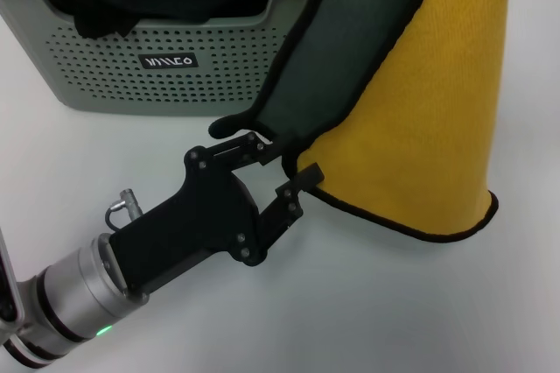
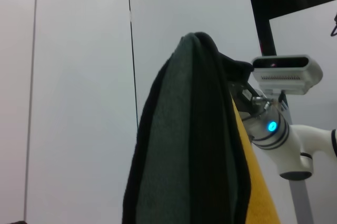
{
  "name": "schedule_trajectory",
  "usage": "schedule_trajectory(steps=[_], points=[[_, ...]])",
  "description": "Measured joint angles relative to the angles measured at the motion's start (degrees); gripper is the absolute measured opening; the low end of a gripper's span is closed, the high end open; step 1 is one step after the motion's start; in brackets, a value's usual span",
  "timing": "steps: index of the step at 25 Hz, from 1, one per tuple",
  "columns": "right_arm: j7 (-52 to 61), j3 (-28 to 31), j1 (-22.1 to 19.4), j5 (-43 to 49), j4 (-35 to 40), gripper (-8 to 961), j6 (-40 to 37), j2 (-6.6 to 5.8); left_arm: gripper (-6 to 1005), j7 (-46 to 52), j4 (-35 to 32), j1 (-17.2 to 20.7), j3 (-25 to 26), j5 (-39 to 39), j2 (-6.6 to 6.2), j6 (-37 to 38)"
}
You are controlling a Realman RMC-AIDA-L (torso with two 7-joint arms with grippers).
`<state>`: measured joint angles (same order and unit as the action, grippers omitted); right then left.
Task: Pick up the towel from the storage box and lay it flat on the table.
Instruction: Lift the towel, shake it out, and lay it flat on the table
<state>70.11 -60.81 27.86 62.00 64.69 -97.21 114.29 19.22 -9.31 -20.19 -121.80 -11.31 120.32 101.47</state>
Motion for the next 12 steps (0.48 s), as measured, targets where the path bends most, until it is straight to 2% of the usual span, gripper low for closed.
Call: schedule_trajectory(steps=[11, 12], points=[[0.5, 0.5, 0.1, -0.1, 1.0, 63, -0.1, 0.02, 324, -0.3, 0.1, 0.0, 0.0, -0.1, 0.08, -0.1], [0.5, 0.5, 0.0, -0.1, 1.0, 64, -0.1, 0.02, 296, -0.3, 0.1, 0.1, 0.1, -0.1, 0.09, -0.1]])
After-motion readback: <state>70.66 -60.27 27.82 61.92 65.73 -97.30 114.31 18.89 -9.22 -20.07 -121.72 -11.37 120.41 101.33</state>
